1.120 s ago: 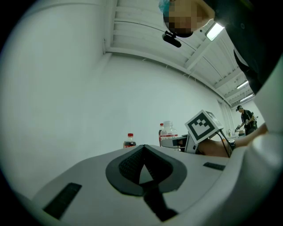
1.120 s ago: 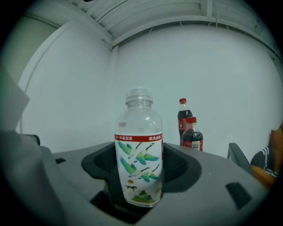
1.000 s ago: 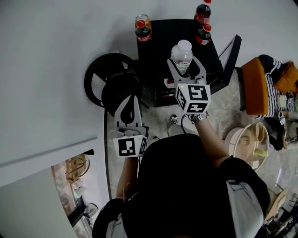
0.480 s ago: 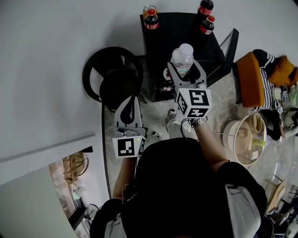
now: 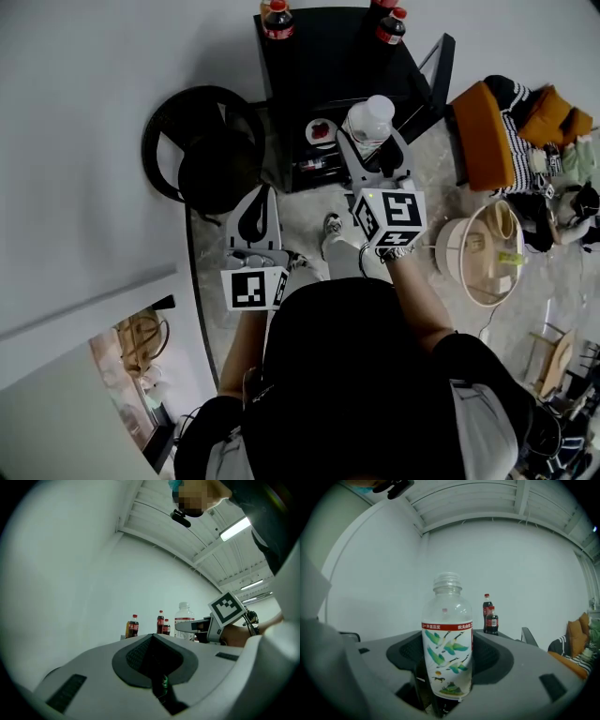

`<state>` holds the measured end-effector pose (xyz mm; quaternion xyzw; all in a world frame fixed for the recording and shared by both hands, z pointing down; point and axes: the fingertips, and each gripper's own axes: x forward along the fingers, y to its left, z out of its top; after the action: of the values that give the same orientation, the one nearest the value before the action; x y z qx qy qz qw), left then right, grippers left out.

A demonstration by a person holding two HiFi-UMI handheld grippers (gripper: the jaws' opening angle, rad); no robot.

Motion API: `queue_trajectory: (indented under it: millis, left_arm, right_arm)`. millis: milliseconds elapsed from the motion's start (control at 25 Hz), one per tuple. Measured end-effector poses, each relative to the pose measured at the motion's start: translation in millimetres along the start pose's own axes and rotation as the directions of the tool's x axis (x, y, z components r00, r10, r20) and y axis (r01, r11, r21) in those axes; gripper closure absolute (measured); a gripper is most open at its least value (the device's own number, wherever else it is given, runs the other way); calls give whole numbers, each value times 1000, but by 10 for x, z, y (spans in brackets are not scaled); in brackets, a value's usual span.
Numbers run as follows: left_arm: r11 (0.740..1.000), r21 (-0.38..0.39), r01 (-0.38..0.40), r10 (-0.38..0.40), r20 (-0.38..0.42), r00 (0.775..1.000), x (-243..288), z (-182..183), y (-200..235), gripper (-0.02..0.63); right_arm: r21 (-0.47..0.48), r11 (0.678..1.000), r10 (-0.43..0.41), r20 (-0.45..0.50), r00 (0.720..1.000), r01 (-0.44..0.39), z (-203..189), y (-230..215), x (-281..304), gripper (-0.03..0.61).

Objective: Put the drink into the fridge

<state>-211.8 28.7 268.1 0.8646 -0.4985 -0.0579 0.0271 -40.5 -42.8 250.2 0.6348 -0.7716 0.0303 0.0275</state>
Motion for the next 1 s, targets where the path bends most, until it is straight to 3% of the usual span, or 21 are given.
queue_trajectory:
  millis: [360, 1000]
  left_arm:
    - [999, -12, 36, -36, -13, 999, 147, -153, -201, 604]
    - [999, -22, -25, 23, -64, 998, 517, -738, -399, 604]
  right_arm:
    - [-4, 1000, -18, -59, 998, 17, -269, -266, -210, 270]
    - [46, 993, 115, -148, 982, -109, -1139, -418, -67, 270]
